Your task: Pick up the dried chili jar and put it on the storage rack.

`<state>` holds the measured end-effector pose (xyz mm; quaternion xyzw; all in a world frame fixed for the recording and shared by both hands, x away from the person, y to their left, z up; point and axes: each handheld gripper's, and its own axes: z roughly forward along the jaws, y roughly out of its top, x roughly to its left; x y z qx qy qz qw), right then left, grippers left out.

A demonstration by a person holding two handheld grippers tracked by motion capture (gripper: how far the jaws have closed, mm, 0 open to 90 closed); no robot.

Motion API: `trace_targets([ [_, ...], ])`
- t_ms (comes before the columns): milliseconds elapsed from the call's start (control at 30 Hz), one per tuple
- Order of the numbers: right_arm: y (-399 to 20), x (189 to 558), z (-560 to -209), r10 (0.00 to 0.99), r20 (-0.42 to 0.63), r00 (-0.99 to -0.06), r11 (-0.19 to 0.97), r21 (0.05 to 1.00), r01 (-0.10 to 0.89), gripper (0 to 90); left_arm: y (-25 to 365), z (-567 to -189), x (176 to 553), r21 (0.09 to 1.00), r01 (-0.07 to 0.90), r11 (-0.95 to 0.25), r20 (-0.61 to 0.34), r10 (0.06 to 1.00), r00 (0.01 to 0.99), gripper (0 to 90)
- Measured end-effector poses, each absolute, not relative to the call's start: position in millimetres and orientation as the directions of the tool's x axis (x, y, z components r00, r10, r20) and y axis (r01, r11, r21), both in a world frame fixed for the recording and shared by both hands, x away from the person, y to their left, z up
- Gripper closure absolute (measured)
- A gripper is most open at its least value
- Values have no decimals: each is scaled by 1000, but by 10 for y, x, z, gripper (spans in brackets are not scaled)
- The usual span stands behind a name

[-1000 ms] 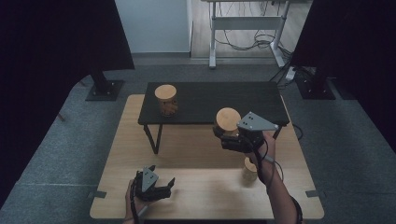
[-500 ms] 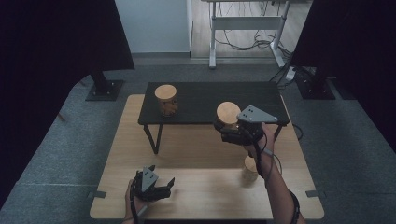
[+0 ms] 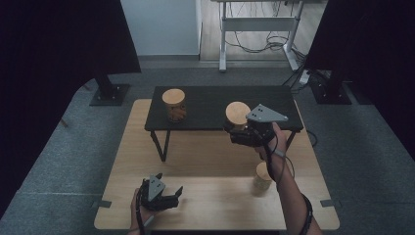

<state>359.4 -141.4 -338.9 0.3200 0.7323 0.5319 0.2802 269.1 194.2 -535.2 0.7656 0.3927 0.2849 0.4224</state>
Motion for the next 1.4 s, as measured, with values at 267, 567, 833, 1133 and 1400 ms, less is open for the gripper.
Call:
trace_targets([
  [267, -1395, 3660, -3352, 766, -63, -640, 223, 959, 173, 252, 1952, -5352, 2696, 870, 363, -333, 102, 842, 529, 84],
  [567, -1385, 3781, -3375, 776, -59, -627, 222, 958, 184, 252, 1956, -5353, 2694, 870, 364, -332, 100, 842, 529, 84],
  [833, -1400, 3902, -3391, 793, -44, -607, 205, 958, 198, 252, 1963, -5356, 2693, 871, 366, -329, 97, 844, 528, 84],
  [1133, -1376, 4011, -3411, 802, -39, -595, 198, 959, 203, 251, 1976, -5364, 2698, 870, 372, -325, 92, 847, 524, 84],
  [1400, -1316, 4093, -3458, 811, -46, -583, 207, 955, 212, 251, 1982, -5365, 2691, 870, 375, -320, 87, 849, 521, 84],
])
